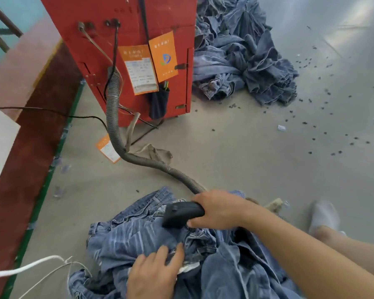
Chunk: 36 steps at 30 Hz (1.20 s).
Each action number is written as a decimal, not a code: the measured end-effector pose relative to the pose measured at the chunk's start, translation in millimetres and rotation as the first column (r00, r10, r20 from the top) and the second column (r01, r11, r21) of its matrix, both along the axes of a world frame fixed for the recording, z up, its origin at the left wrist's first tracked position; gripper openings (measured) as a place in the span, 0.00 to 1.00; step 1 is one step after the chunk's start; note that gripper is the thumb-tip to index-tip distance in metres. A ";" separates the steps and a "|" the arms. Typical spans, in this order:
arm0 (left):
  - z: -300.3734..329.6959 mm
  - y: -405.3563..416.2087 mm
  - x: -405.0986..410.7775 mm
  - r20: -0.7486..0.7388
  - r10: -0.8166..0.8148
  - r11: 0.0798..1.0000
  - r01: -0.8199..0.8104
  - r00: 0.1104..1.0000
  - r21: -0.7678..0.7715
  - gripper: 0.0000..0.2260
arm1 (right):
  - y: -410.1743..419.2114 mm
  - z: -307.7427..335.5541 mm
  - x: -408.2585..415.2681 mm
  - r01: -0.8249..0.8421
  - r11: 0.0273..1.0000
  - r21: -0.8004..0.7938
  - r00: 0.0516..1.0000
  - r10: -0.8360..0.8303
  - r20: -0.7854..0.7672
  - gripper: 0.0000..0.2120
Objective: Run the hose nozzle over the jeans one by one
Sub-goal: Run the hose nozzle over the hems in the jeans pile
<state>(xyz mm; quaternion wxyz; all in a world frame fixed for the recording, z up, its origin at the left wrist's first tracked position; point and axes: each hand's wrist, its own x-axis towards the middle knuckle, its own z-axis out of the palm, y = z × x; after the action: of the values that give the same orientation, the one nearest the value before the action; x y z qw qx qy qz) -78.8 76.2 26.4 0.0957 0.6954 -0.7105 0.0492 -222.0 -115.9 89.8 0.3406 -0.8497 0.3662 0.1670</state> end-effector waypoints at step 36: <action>-38.1 -156.1 -31.4 -0.582 0.071 0.649 0.405 0.810 0.644 0.14 | -22.1 -47.0 -156.7 0.804 0.567 -0.179 0.589 -0.801 0.106 0.14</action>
<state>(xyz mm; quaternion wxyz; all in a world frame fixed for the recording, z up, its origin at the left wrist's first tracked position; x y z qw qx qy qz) -110.2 -79.9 -11.7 0.0116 0.5824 -0.6703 -0.4598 -378.8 -137.9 42.8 0.2908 -0.6229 0.7245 -0.0504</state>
